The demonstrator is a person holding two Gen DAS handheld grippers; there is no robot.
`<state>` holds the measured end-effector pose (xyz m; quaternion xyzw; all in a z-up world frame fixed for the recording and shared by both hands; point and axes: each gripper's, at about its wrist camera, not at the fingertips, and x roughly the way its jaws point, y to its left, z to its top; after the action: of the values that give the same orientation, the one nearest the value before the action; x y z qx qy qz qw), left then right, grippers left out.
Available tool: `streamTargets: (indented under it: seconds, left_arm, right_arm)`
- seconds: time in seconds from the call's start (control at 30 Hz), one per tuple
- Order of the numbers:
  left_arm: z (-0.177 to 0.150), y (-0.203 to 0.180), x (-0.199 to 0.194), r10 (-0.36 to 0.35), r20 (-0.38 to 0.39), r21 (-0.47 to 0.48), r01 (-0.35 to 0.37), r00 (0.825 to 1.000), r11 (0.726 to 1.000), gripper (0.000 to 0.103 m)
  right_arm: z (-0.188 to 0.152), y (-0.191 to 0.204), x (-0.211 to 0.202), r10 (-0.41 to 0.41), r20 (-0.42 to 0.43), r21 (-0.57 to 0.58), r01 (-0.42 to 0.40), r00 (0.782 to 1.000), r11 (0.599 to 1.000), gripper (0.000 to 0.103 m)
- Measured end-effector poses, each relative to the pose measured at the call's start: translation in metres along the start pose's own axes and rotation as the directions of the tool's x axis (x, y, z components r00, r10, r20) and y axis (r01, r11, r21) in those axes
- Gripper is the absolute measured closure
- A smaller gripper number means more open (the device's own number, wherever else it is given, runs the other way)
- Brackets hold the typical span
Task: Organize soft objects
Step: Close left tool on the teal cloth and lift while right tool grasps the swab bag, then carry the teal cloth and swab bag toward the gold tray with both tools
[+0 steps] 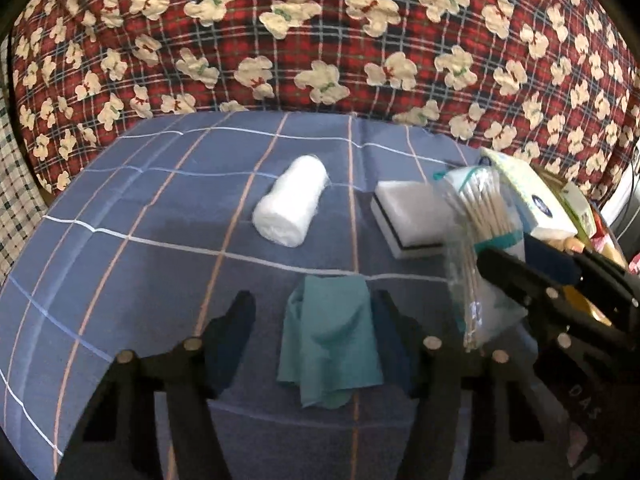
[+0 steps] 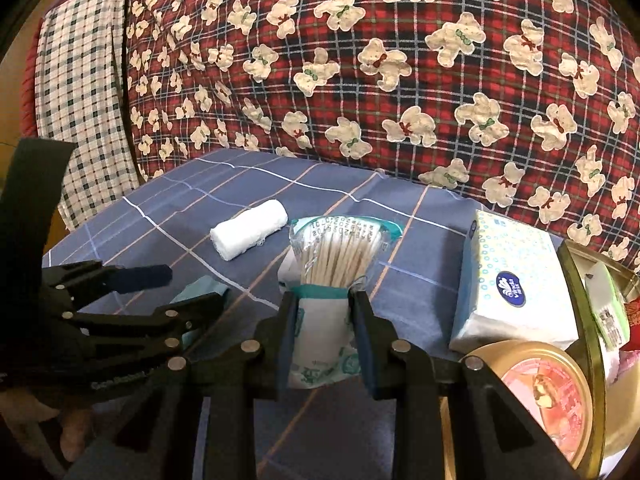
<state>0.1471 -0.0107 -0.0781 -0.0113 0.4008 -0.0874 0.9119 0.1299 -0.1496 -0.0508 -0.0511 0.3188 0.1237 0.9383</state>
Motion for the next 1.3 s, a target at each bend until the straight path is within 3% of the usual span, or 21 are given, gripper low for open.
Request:
streamTargets:
  seconds: [0.1, 0.23, 0.4, 0.63, 0.97, 1.3]
  left_arm:
    - [-0.001, -0.007, 0.004, 0.000, -0.027, 0.036, 0.001, 1.000, 0.999, 0.046]
    - [-0.001, -0.010, 0.007, 0.005, -0.041, 0.050, -0.003, 0.999, 0.999, 0.079]
    - [-0.001, -0.004, -0.002, -0.016, 0.002, 0.018, 0.016, 1.000, 1.000, 0.091]
    - [-0.001, -0.006, -0.013, -0.010, 0.061, 0.033, 0.008, 0.998, 0.999, 0.092]
    - [0.003, 0.001, -0.020, 0.013, 0.124, -0.017, -0.011, 0.992, 1.000, 0.092]
    - [0.006, 0.004, -0.032, 0.064, 0.228, -0.071, -0.048, 0.971, 0.996, 0.092]
  right_arm:
    - [0.000, -0.001, 0.001, 0.003, -0.004, 0.003, -0.003, 1.000, 1.000, 0.073]
    - [0.000, -0.001, 0.001, 0.002, -0.003, 0.001, -0.002, 1.000, 1.000, 0.073]
    - [0.000, 0.000, 0.000, 0.006, -0.001, -0.001, -0.006, 1.000, 1.000, 0.073]
    - [-0.001, 0.003, -0.001, 0.012, 0.005, -0.007, -0.012, 1.000, 1.000, 0.073]
    - [-0.001, 0.003, -0.004, 0.032, 0.020, -0.011, -0.032, 0.999, 0.999, 0.073]
    - [0.000, 0.003, -0.006, 0.045, 0.036, -0.010, -0.045, 0.998, 0.999, 0.073]
